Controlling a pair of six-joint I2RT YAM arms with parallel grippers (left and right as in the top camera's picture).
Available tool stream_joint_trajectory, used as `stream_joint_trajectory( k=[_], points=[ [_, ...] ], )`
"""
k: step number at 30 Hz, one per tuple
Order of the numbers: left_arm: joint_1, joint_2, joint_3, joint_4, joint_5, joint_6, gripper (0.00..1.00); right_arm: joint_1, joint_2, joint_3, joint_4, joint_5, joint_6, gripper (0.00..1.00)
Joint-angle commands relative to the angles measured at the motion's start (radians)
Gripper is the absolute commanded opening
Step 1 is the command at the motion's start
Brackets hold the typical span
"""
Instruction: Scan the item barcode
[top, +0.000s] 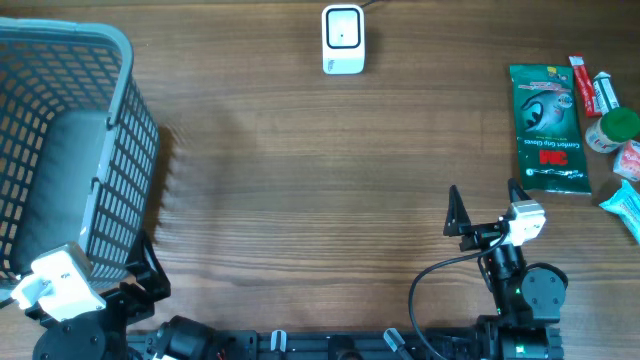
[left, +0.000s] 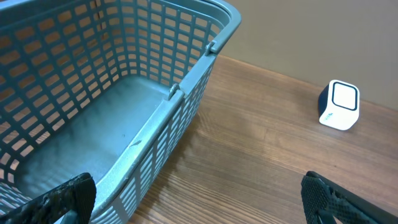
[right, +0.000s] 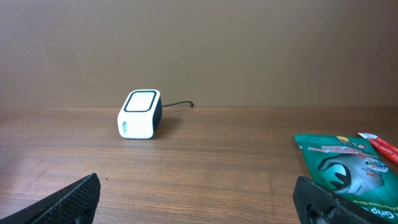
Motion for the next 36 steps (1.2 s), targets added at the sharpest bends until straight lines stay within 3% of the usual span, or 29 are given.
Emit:
stream_joint_trajectory(
  k=[1,4,7,11,17,22,31,36],
  points=[
    [-0.004,-0.003,-0.002,0.003,-0.009,-0.002,1.0,-0.002,-0.012,-0.002,0.004,0.021,0.015,1.0],
    [-0.004,-0.003,-0.002,-0.028,0.056,-0.023,1.0,-0.002,-0.012,-0.002,0.004,0.021,0.015,1.0],
    [-0.002,-0.009,-0.055,0.088,0.141,-0.04,1.0,-0.002,-0.012,-0.002,0.004,0.021,0.015,1.0],
    [0.099,-0.078,-0.249,0.384,0.228,-0.002,1.0,-0.002,-0.012,-0.002,0.004,0.021,0.015,1.0],
    [0.238,-0.23,-0.607,0.867,0.547,0.267,1.0,-0.002,-0.012,-0.002,0.004,0.021,0.015,1.0],
    [0.24,-0.348,-0.847,1.116,0.608,0.29,1.0,-0.002,-0.012,-0.002,0.004,0.021,0.015,1.0],
    [0.391,-0.35,-1.014,1.192,0.62,0.29,1.0,-0.002,-0.012,-0.002,0.004,0.021,0.015,1.0],
    [0.409,-0.351,-1.102,1.22,0.619,0.291,1.0,-0.002,-0.012,-0.002,0.004,0.021,0.014,1.0]
  ],
)
